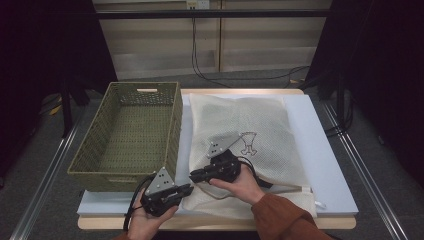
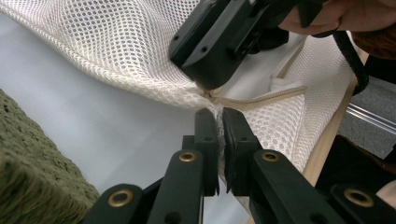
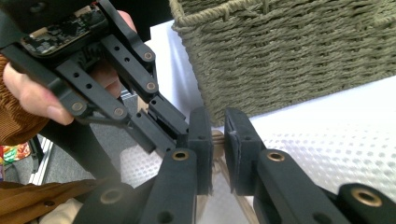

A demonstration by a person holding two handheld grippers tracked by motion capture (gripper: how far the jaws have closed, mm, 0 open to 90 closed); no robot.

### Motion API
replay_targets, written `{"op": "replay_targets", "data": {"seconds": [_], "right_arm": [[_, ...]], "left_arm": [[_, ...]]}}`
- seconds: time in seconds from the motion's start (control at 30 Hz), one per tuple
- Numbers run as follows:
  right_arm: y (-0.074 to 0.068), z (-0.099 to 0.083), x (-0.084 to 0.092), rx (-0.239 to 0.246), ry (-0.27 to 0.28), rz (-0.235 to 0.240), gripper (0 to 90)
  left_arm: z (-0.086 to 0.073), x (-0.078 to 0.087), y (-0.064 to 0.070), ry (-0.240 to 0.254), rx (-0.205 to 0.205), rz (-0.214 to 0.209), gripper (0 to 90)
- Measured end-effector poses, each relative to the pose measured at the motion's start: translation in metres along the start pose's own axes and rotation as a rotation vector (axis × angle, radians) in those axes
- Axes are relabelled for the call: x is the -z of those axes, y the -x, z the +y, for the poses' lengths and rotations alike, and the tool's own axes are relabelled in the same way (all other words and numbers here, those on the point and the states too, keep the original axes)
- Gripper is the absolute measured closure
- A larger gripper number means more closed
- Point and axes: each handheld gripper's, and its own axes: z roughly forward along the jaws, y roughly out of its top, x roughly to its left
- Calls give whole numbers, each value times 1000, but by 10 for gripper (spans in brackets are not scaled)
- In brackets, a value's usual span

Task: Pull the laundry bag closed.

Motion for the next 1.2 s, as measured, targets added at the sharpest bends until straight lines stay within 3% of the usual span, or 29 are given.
{"op": "replay_targets", "data": {"seconds": [0.37, 0.93, 1.2], "right_arm": [[1, -12, 8, -22, 33, 6, 819], [2, -14, -1, -28, 3, 18, 825], [1, -13, 8, -17, 13, -13, 826]], "left_arm": [[2, 1, 0, 15, 25, -5, 856], [3, 7, -6, 45, 50, -20, 855], [5, -1, -5, 14, 69, -37, 704]]}}
